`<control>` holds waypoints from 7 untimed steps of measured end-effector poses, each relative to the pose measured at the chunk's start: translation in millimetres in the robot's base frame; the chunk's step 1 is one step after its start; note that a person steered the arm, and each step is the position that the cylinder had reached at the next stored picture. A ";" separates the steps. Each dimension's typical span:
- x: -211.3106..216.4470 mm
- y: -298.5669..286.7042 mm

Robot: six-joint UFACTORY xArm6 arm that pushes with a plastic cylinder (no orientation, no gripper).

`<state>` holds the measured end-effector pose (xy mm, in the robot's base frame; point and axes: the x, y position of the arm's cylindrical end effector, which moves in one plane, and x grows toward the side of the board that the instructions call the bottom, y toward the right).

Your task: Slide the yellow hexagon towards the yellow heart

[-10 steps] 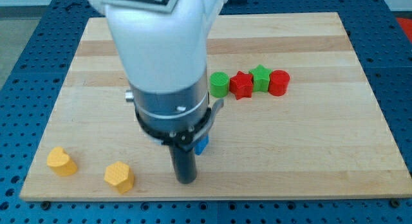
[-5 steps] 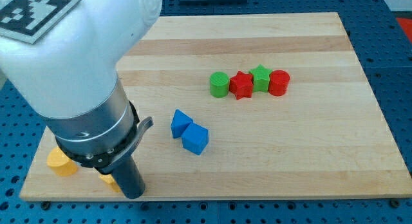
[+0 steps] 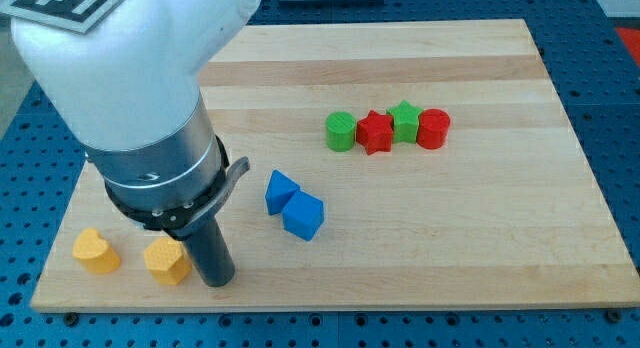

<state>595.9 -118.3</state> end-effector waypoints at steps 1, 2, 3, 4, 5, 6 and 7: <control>2.3 0.0; 10.8 0.0; 10.8 0.0; 10.5 -2.4; 10.1 -17.5; 8.3 -19.3; 6.1 -19.3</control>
<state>601.9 -137.6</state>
